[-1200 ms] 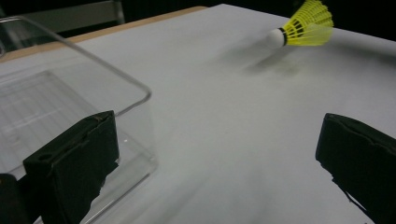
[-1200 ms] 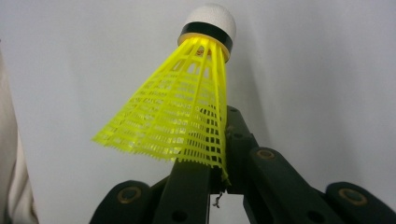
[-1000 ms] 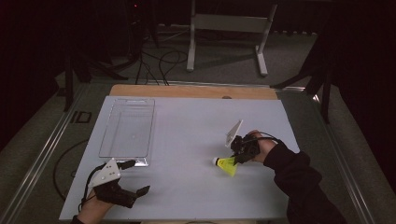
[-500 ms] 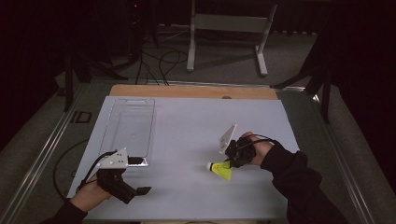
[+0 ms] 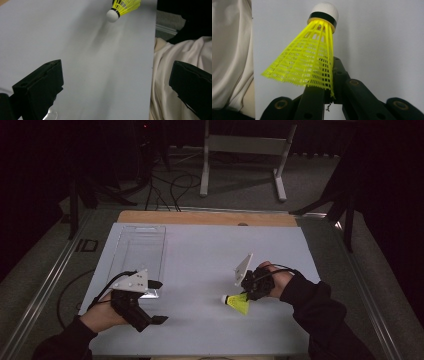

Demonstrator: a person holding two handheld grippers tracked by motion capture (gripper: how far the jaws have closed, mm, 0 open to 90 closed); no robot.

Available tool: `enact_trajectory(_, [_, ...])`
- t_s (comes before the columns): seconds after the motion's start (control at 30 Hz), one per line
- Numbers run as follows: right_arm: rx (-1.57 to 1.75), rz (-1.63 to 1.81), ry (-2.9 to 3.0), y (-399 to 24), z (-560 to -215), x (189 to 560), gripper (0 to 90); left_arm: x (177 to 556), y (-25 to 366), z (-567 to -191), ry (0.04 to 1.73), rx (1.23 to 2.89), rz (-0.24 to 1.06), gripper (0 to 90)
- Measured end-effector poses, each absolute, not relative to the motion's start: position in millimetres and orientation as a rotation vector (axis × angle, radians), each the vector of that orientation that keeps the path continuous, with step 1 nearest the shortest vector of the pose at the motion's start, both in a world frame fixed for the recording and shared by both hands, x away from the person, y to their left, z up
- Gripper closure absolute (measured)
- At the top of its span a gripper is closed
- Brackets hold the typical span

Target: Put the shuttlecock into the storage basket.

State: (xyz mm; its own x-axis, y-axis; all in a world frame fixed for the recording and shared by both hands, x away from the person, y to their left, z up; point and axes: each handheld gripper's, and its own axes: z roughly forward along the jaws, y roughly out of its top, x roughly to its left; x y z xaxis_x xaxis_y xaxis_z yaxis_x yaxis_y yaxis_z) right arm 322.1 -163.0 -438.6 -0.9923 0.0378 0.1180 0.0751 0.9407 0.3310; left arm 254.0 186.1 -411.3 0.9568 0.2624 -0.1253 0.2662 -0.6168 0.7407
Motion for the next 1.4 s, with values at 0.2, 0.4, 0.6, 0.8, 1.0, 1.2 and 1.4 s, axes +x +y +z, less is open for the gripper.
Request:
enact_trajectory(0.2, [-0.066,-0.505,-2.986,-160.8,-437.4,319.6,90.0,266.1,170.9,-400.1,0.312,2.311,-0.018,0.2])
enact_trajectory(0.4, [-0.051,-0.524,-2.979,-158.2,-432.7,317.9,90.0,276.6,153.1,-391.4,0.243,2.355,-0.029,0.2])
enact_trajectory(0.6, [-0.023,-0.525,-2.977,-153.1,-428.3,314.1,90.0,283.5,131.8,-389.4,0.158,2.402,-0.057,0.2])
enact_trajectory(0.8, [-0.007,-0.538,-2.971,-149.7,-426.4,312.9,90.0,287.9,113.1,-388.1,0.098,2.411,-0.086,1.0])
enact_trajectory(1.0, [0.009,-0.544,-2.965,-147.6,-424.0,311.6,90.0,290.9,95.6,-387.5,0.042,2.43,-0.1,1.1])
enact_trajectory(1.2, [0.016,-0.555,-2.969,-146.5,-420.1,310.2,90.0,296.1,82.6,-389.4,0.02,2.428,-0.095,1.1])
enact_trajectory(1.4, [0.019,-0.563,-2.962,-145.7,-417.1,309.4,90.0,299.9,69.1,-395.9,-0.01,2.445,-0.103,3.1])
